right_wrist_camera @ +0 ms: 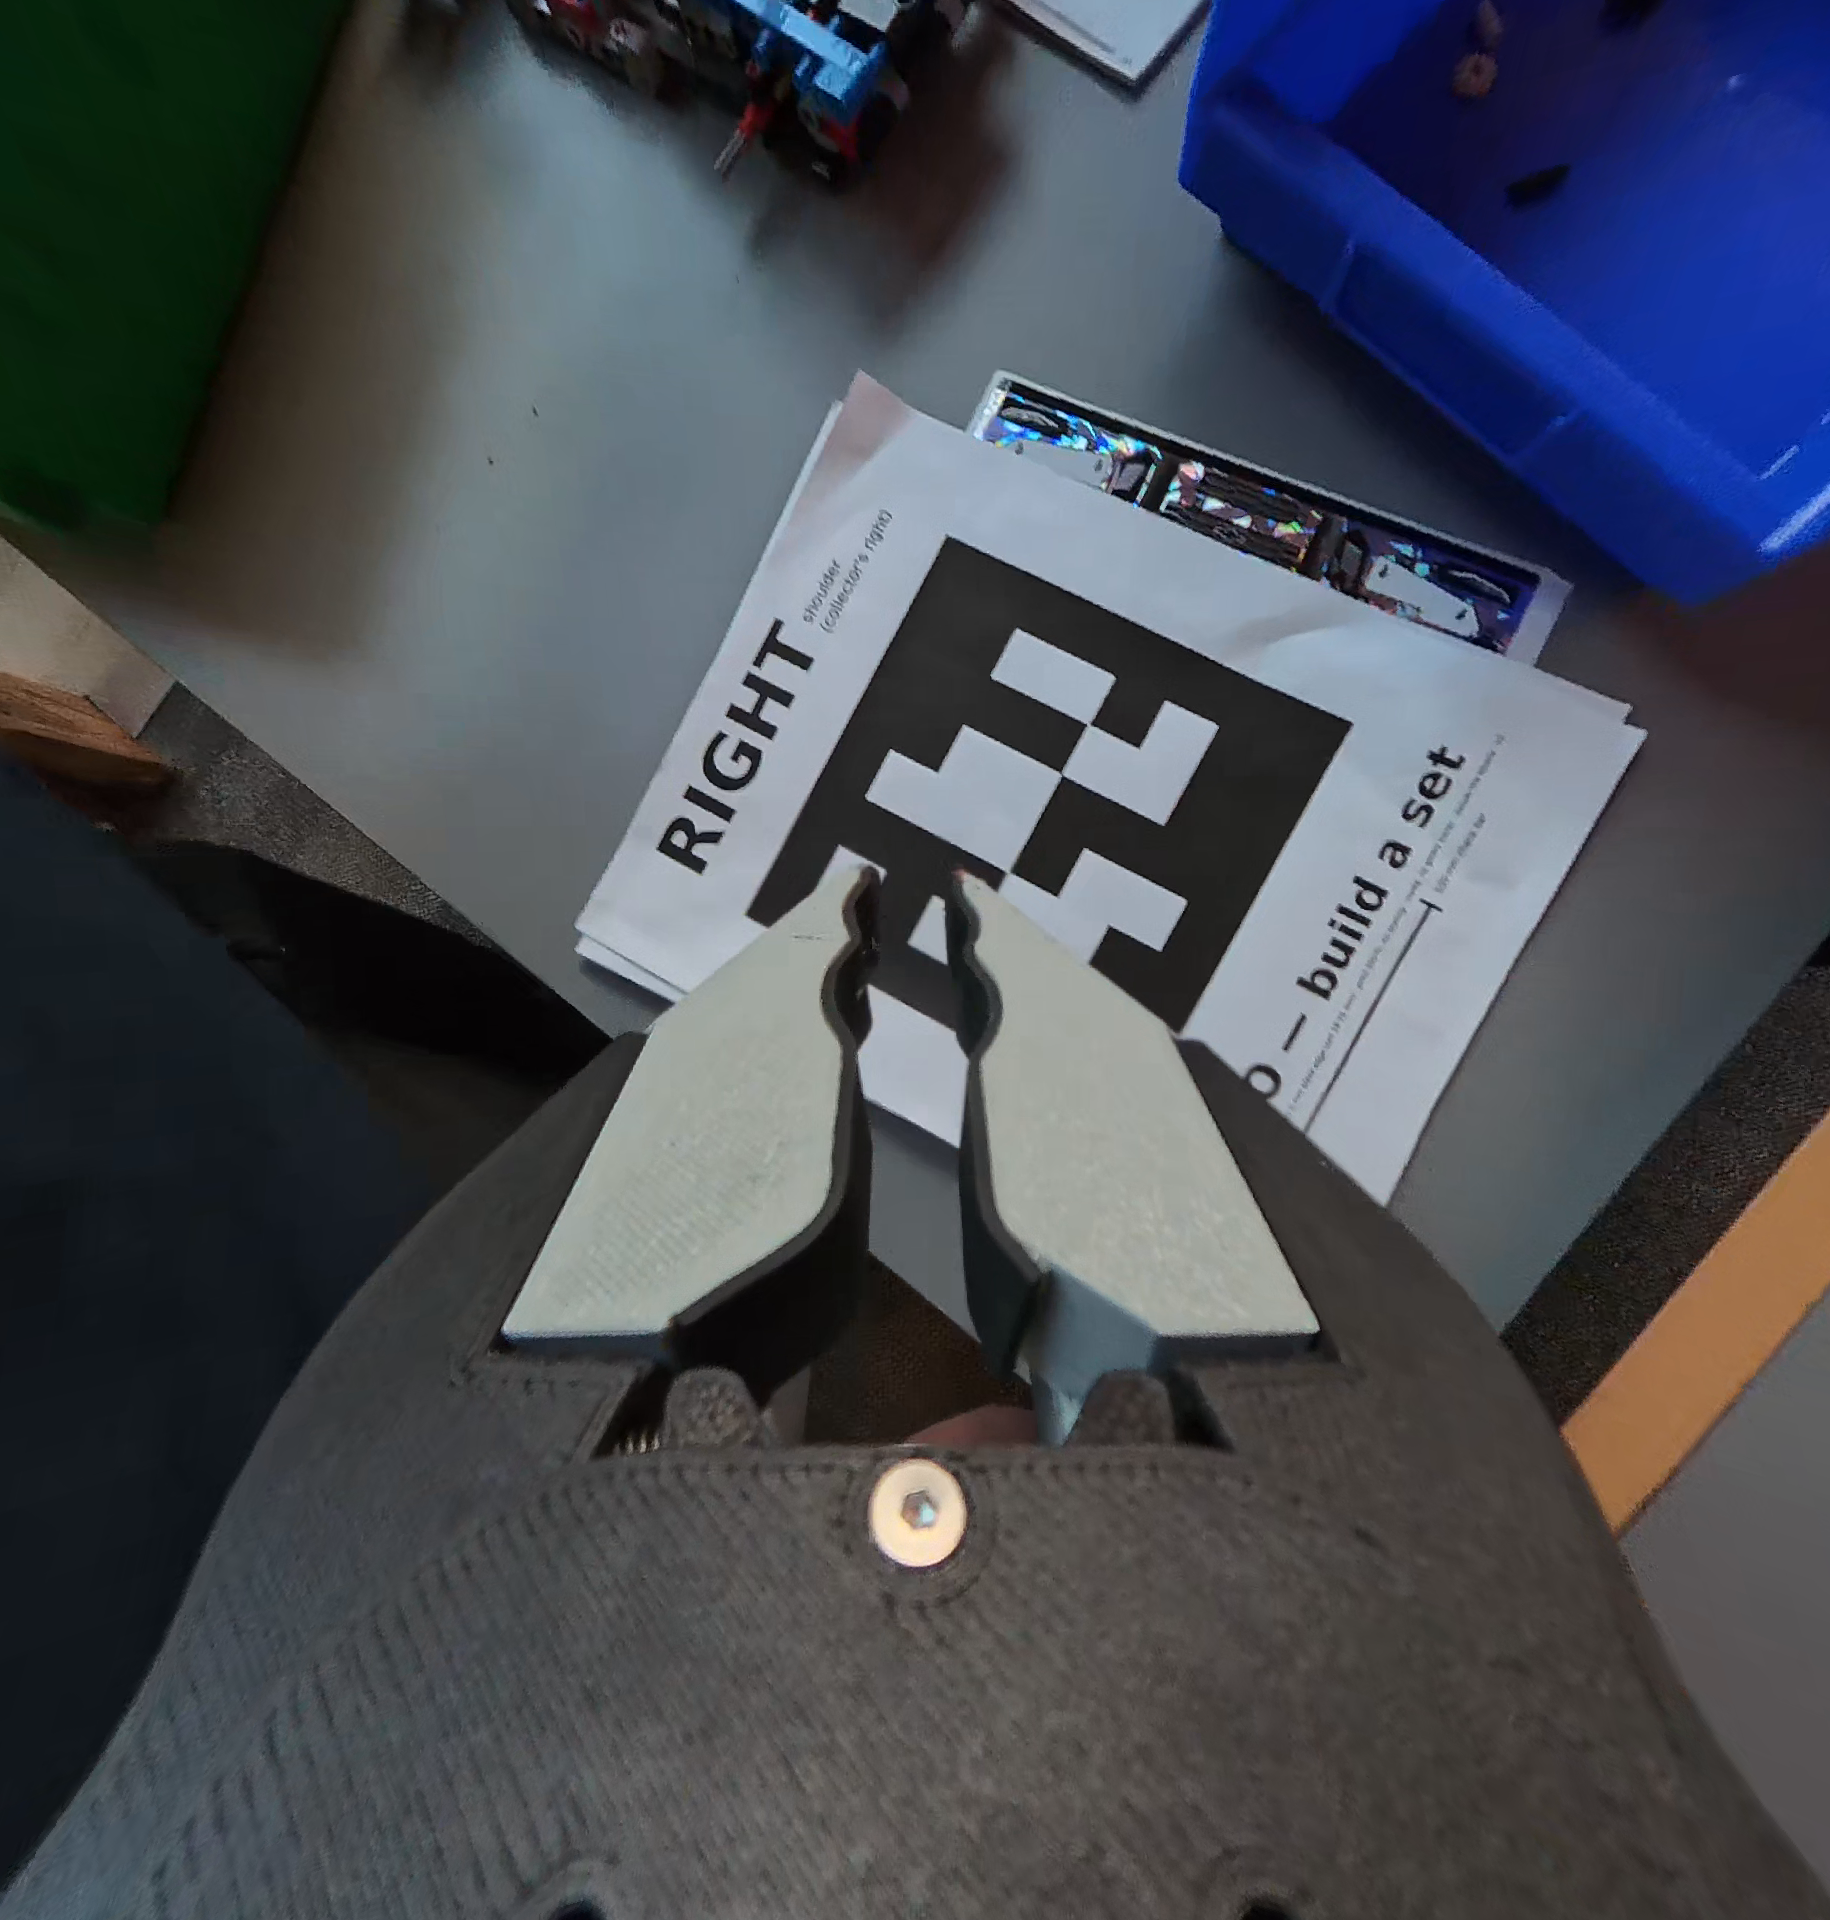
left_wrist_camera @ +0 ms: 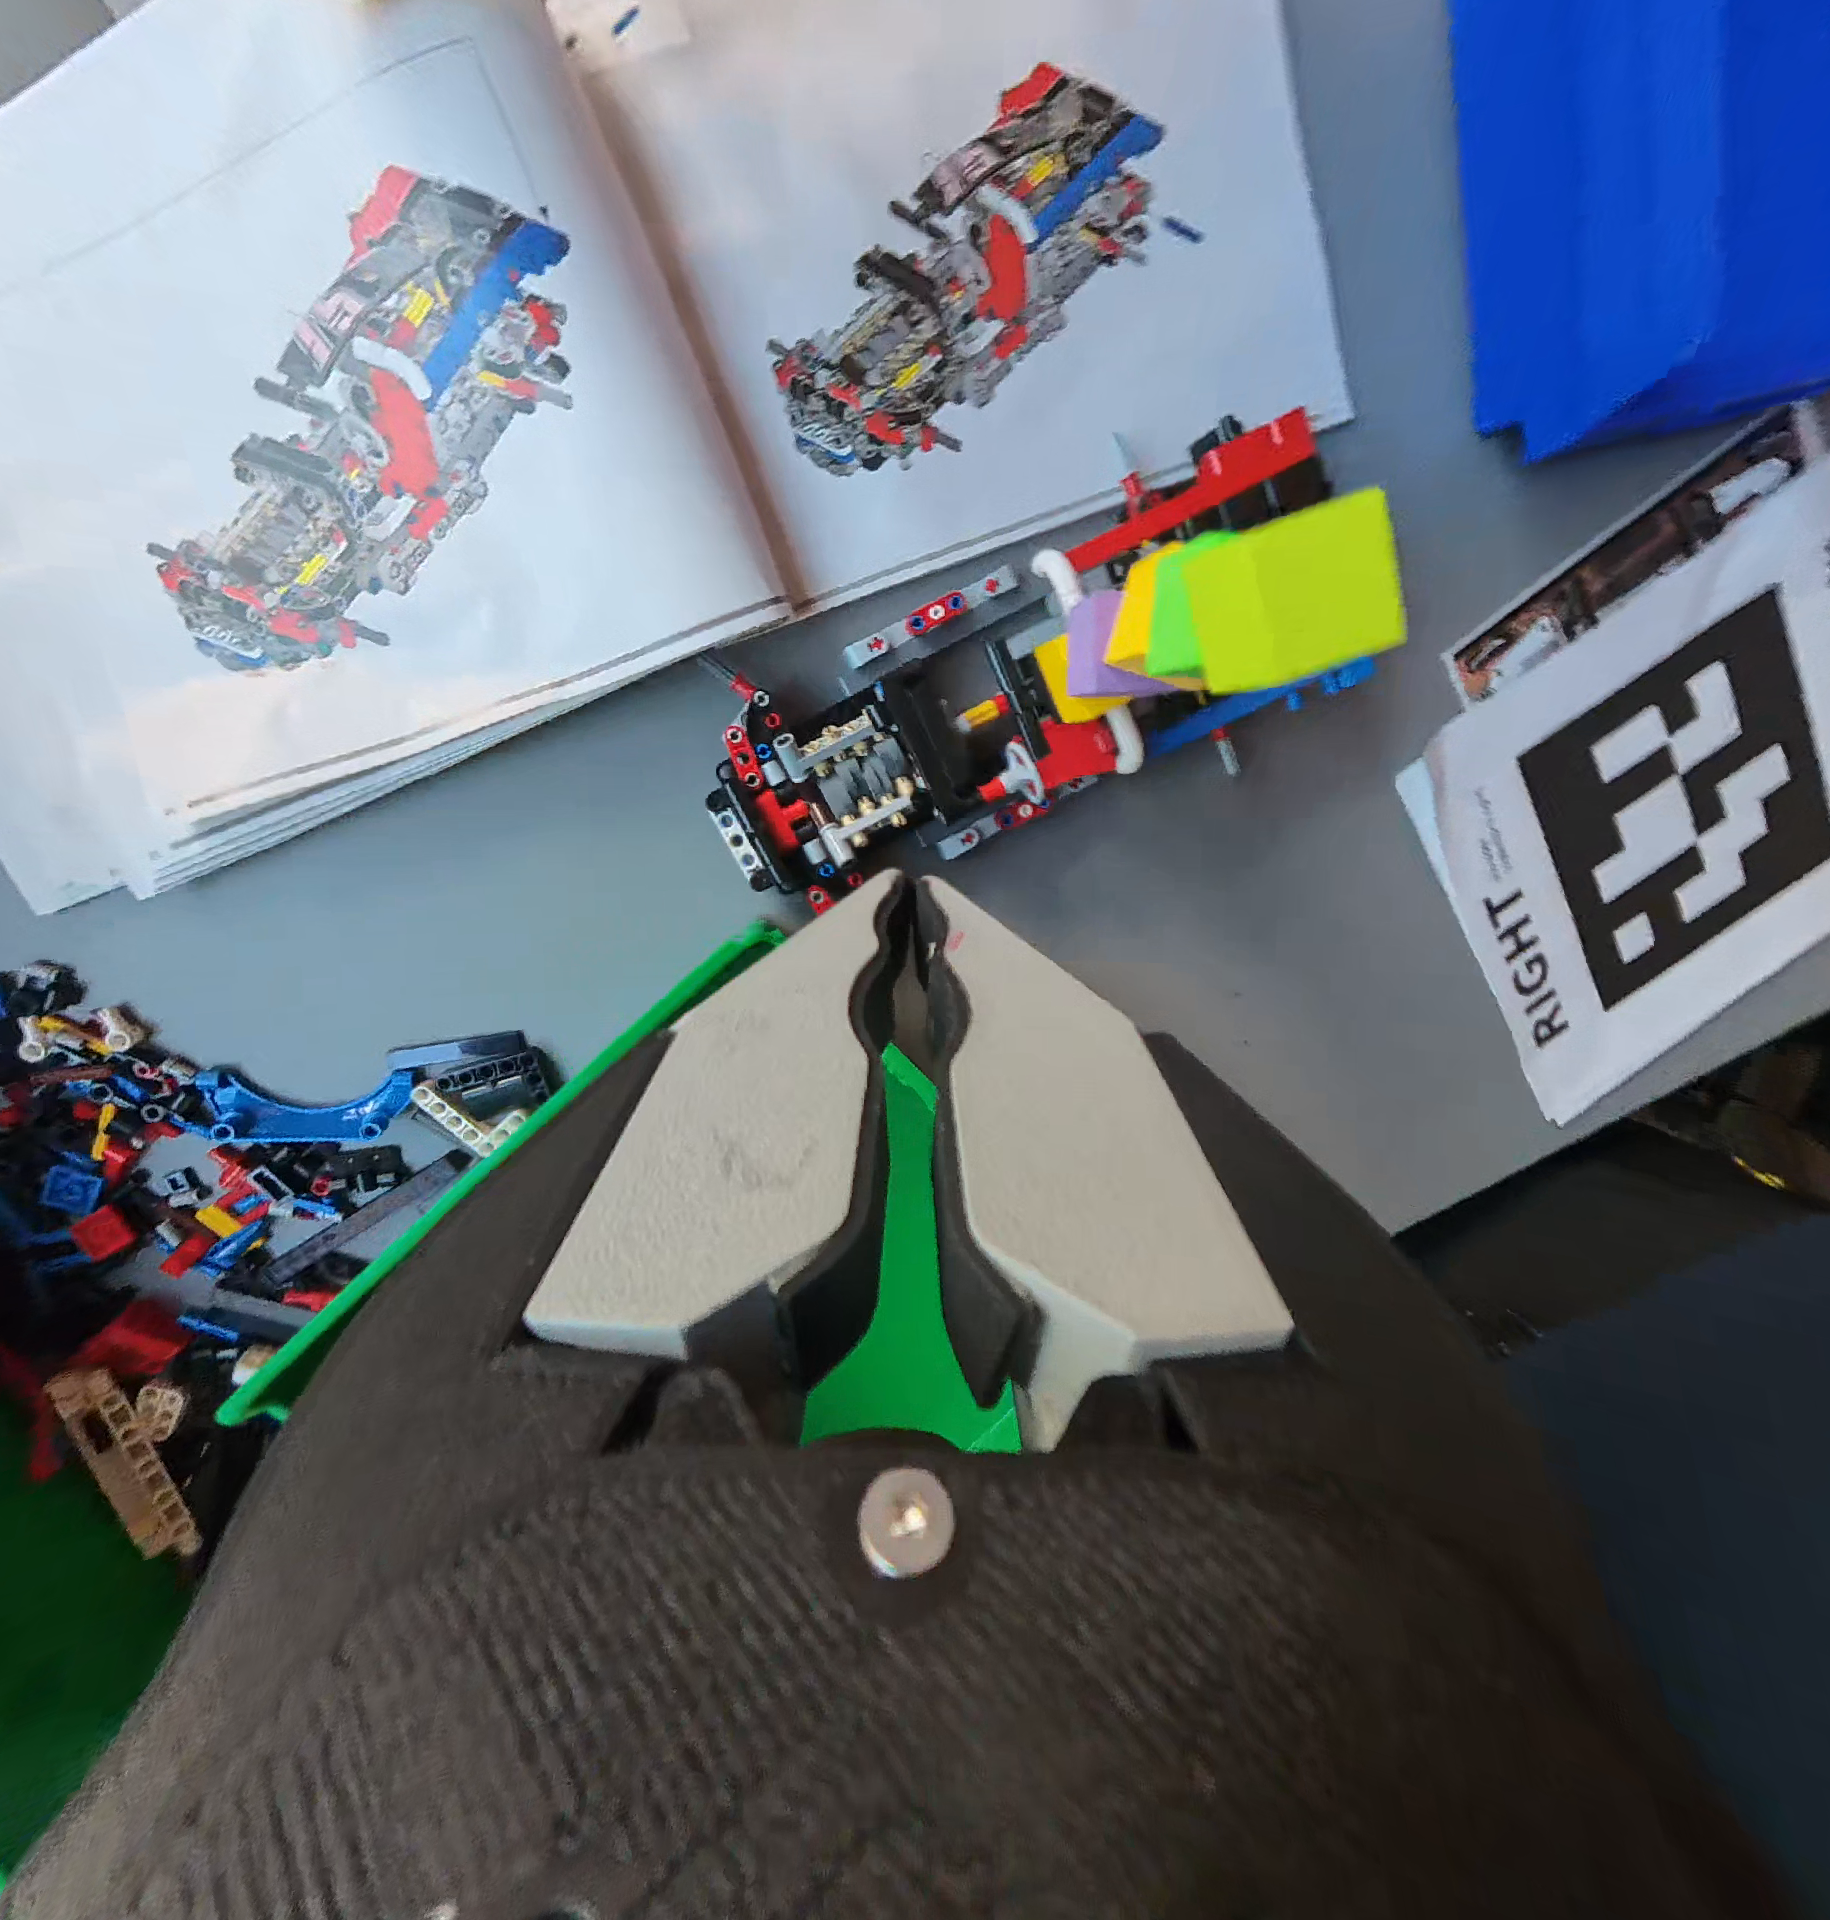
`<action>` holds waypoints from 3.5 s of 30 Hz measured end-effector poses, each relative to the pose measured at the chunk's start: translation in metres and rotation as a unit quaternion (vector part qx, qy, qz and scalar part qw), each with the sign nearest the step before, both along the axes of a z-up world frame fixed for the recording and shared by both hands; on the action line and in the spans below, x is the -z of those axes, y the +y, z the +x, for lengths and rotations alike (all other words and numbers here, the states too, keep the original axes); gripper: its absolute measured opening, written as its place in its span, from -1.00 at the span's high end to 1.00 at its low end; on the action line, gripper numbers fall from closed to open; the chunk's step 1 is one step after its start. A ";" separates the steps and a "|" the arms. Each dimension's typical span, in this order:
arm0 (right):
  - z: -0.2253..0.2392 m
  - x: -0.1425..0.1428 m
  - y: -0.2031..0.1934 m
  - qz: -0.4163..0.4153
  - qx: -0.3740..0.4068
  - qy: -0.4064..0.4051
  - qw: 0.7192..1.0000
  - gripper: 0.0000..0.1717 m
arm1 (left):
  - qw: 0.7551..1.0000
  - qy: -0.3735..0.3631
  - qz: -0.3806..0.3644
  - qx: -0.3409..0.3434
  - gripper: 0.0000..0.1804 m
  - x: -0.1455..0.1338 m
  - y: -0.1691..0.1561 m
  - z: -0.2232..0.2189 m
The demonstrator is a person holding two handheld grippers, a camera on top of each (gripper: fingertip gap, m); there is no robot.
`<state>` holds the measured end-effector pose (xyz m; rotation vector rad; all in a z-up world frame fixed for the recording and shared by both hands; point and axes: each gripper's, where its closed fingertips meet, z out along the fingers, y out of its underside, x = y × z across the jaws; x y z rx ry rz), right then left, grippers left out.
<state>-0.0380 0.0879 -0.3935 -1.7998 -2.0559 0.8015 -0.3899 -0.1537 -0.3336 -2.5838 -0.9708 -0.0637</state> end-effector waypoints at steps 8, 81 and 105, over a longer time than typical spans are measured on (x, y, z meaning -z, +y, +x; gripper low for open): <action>0.034 0.002 0.041 -0.023 0.066 0.011 0.997 0.86 | 0.997 -0.050 -0.055 -0.022 1.00 0.032 0.021 -0.014; 0.083 0.034 -0.016 -0.091 0.232 -0.102 0.963 0.75 | 0.904 0.075 -0.106 0.407 0.57 0.089 0.088 0.034; 0.019 0.033 -0.086 -0.088 0.107 -0.141 0.980 0.74 | 0.927 -0.141 0.099 0.334 0.77 0.059 0.000 0.248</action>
